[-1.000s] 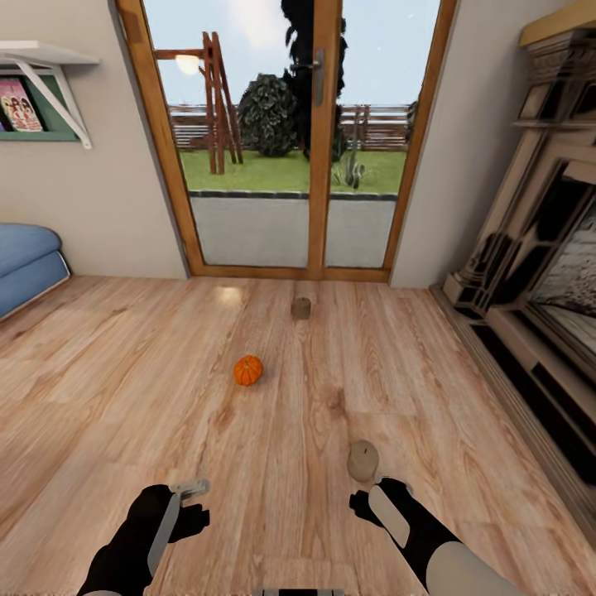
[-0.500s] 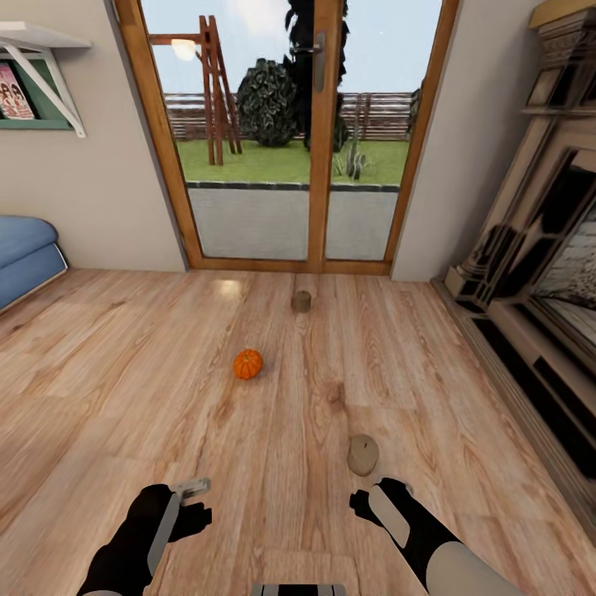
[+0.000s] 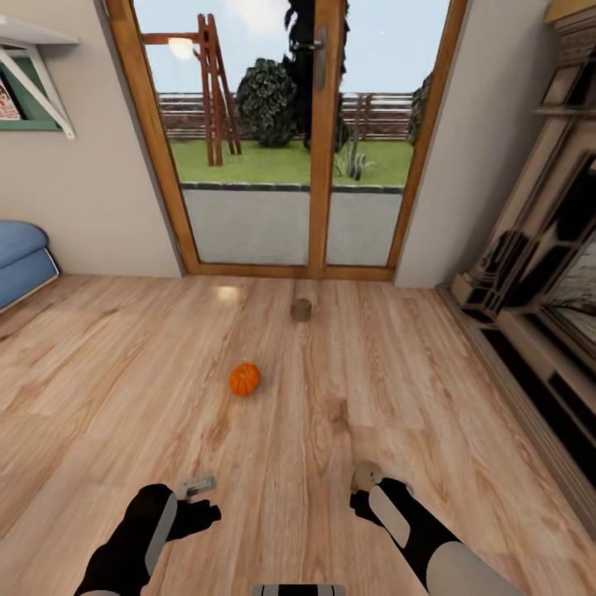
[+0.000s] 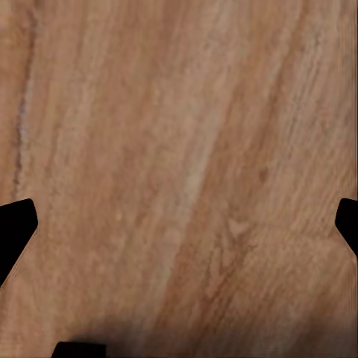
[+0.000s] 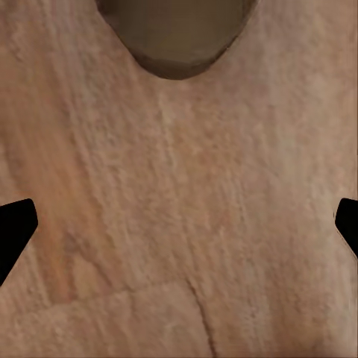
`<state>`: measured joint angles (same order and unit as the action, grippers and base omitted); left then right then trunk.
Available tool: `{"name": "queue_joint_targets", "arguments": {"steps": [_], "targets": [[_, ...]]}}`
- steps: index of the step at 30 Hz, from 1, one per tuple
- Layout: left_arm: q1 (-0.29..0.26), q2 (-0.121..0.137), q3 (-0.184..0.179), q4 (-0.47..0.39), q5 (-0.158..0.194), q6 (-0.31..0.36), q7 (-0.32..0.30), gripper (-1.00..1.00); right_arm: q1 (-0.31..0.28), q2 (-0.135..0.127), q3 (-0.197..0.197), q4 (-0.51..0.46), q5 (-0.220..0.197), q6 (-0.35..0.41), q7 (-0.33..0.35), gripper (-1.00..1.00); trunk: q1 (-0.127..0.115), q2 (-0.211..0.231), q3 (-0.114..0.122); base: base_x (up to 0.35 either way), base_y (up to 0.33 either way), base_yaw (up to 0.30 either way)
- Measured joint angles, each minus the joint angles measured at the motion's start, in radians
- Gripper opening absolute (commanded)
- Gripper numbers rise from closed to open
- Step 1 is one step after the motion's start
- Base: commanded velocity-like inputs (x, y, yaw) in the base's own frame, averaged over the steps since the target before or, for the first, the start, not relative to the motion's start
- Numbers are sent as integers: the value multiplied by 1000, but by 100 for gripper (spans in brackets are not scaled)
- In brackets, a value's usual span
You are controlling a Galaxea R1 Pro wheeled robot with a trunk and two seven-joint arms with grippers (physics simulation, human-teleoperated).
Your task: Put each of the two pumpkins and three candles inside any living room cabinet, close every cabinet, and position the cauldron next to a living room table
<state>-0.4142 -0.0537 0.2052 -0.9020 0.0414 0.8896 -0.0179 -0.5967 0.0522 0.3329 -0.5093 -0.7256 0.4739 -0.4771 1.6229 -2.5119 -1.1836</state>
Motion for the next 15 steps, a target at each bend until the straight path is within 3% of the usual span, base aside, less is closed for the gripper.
{"name": "queue_joint_targets", "arguments": {"steps": [15], "targets": [[0, 1, 0, 0, 0, 0, -1, 100, 0, -3, 0, 0, 0, -14, 0, 100, 0, 0, 0, 330, -1, 0]]}}
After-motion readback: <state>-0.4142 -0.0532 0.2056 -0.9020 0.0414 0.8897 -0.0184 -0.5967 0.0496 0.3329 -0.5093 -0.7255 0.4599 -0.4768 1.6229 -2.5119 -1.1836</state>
